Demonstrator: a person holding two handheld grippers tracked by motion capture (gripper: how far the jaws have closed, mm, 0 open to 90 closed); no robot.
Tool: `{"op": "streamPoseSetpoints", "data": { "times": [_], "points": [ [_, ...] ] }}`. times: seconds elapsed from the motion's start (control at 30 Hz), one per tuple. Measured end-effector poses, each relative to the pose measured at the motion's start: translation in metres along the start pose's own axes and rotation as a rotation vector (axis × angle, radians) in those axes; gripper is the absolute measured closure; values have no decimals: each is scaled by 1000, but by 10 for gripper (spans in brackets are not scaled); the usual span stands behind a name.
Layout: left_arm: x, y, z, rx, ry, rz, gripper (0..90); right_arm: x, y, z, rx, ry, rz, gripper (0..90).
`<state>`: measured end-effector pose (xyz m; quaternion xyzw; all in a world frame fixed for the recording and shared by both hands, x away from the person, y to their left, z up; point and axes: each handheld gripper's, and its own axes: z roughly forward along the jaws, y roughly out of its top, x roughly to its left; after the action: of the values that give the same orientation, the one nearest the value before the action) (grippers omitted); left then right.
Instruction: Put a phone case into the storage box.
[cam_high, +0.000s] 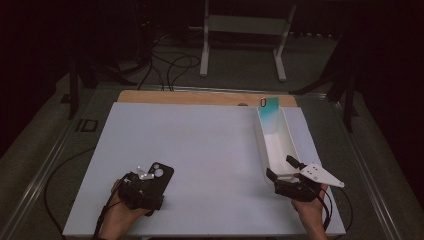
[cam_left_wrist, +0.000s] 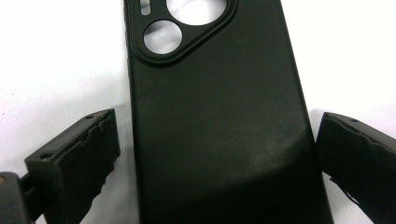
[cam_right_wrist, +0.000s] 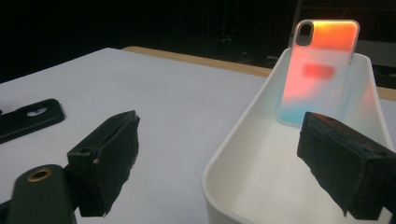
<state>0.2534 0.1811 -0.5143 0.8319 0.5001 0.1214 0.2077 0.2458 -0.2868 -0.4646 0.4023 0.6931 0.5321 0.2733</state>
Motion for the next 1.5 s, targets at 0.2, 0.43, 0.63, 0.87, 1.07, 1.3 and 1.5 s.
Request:
{"op": "streamPoseSetpoints", "data": {
  "times": [0.2, 0.43, 0.63, 0.87, 1.07, 1.3, 1.5],
  "points": [
    [1, -1, -4, -11, -1, -4, 116, 2, 0, 1, 1, 4, -5, 125],
    [3, -2, -6, -33, -2, -22, 159, 2, 1, 0, 0, 4, -3, 126],
    [6, 0, -8, -70, 4, -30, 168, 1, 2, 0, -1, 4, -4, 126],
    [5, 8, -23, -161, 27, -23, 167, 0, 3, 1, 7, 17, 12, 126],
    [6, 14, -32, -282, 63, -38, 166, 1, 6, 4, 29, 38, 20, 125],
    [0, 21, -41, -377, 45, 26, 163, -1, 11, 8, 58, 69, 48, 108],
    [-10, 32, -45, -422, 24, 68, 162, 4, 20, 11, 90, 102, 33, 98]
  ]
}}
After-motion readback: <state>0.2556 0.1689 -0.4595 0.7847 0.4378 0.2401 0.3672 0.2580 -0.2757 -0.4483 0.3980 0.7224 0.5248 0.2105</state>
